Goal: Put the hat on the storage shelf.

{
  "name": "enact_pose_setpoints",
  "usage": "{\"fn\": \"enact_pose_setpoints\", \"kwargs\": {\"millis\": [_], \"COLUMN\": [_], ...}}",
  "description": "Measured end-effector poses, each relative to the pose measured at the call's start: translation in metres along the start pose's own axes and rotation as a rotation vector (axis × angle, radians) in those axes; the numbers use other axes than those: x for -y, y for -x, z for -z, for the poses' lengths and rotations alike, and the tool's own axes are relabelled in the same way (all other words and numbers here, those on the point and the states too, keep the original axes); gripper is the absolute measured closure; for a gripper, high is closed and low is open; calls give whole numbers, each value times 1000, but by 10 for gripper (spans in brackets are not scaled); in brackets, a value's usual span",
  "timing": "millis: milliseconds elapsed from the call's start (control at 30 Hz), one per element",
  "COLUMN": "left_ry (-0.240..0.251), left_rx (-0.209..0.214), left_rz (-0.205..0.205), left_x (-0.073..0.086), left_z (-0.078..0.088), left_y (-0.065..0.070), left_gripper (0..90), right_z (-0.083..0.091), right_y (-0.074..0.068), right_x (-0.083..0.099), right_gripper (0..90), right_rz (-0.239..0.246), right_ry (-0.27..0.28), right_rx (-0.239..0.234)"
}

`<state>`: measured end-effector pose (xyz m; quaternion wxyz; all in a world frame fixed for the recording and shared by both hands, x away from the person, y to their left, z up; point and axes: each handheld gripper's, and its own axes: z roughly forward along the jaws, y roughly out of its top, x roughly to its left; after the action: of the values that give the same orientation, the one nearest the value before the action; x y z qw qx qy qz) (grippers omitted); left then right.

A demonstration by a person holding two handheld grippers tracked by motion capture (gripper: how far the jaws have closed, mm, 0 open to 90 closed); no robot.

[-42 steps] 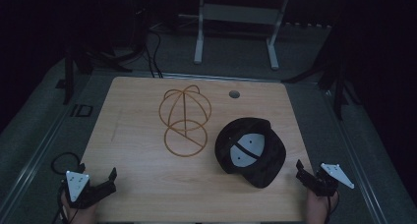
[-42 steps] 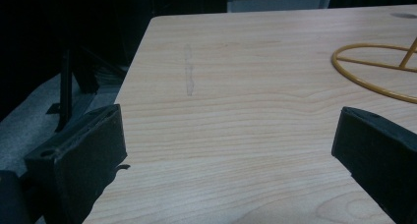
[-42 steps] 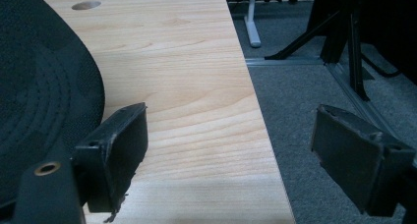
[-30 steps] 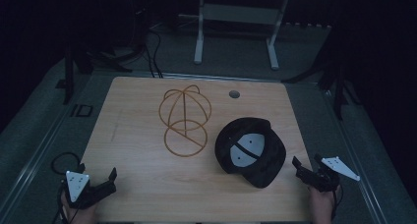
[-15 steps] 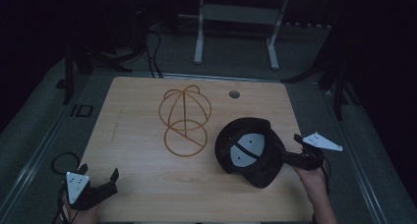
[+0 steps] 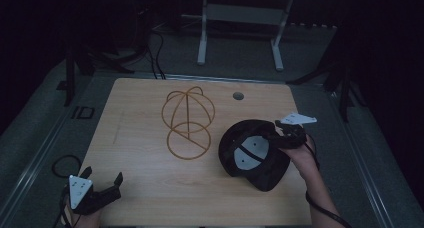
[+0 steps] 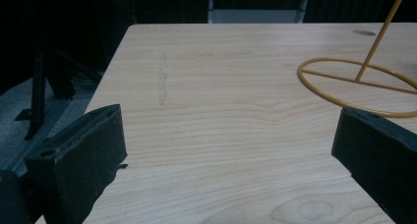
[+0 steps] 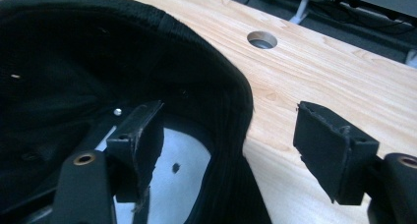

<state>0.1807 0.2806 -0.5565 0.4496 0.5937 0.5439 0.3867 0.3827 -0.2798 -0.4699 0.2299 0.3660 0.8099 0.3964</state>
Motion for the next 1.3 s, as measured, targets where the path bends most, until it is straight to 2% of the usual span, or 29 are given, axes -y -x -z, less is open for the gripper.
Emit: {"fn": "enact_pose_setpoints", "kwargs": {"millis": [67, 100, 167, 267, 300, 367, 400, 467, 500, 533, 567, 667, 733, 767, 800, 833, 867, 900, 967, 1000, 1067, 1100, 1133, 1167, 1200, 1233, 1267, 1300], "left_ry": [-3, 13, 11, 10, 17, 15, 15, -3, -13, -13, -10, -7, -11, -21, -21, -30, -30, -29, -14, -27, -71, -87, -87, -110, -110, -115, -115, -138], "left_rx": [3, 22, 26, 37, 51, 50, 50, 44, 34, 34, 41, 47, 46, 47, 47, 43, 43, 50, 87, 106, 131, 203, 203, 262, 262, 302, 302, 336], "left_rz": [-1, 9, 12, 10, 22, 19, 19, 5, -8, -8, -3, -5, -14, -29, -29, -49, -49, -52, -38, -23, -12, 6, 6, -21, -21, -57, -57, -108], "left_x": [0, 0, 0, 0, 0, 0, 0, 1, 1, 1, 1, 1, 1, 1, 1, 1, 1, 1, -1, -2, -4, -7, -7, -12, -12, -18, -18, -23], "left_z": [0, -1, -1, -2, -2, -2, -2, -3, -3, -3, -3, -4, -4, -4, -4, -5, -5, -4, -3, -3, -5, -6, -6, -5, -5, -4, -4, -3], "left_y": [0, 0, 1, 2, 2, 2, 2, 2, 3, 3, 3, 4, 5, 7, 7, 10, 10, 11, 16, 20, 26, 36, 36, 51, 51, 67, 67, 84], "left_gripper": [4, 3, 3, 4, 3, 3, 4, 4, 4, 4, 4, 4, 4, 4, 15, 16, 16, 16, 16, 16, 16, 16, 16, 16, 16, 16, 16, 16], "right_z": [-3, -10, -15, -21, -28, -33, -33, -35, -36, -36, -33, -29, -26, -22, -22, -17, -17, -11, -8, -3, 4, 11, 11, 17, 17, 25, 25, 32], "right_y": [-1, -2, -3, -4, -6, -10, -10, -11, -13, -13, -13, -12, -12, -11, -11, -11, -11, -10, -9, -8, -7, -7, -7, -8, -8, -9, -9, -9], "right_x": [-3, -8, -12, -14, -15, -15, -15, -14, -14, -14, -14, -15, -15, -14, -14, -13, -13, -13, -13, -13, -13, -14, -14, -16, -16, -19, -19, -23], "right_gripper": [292, 313, 355, 395, 461, 615, 615, 715, 833, 833, 872, 877, 880, 880, 880, 881, 881, 881, 881, 881, 881, 881, 881, 881, 881, 881, 881, 881], "right_rz": [17, 49, 73, 78, 92, 121, 121, 116, 134, 134, 123, 113, 115, 113, 113, 94, 94, 71, 54, 33, 22, 11, 11, 12, 12, 12, 12, 13], "right_ry": [-14, -46, -72, -82, -111, -128, -128, -128, -131, -131, -121, -111, -103, -90, -90, -75, -75, -48, -31, -6, 29, 50, 50, 64, 64, 78, 78, 98], "right_rx": [7, -12, -20, -15, -8, 35, 35, 22, 29, 29, 5, -11, -29, -53, -53, -71, -71, -75, -85, -91, -87, -87, -87, -75, -75, -58, -58, -51]}}
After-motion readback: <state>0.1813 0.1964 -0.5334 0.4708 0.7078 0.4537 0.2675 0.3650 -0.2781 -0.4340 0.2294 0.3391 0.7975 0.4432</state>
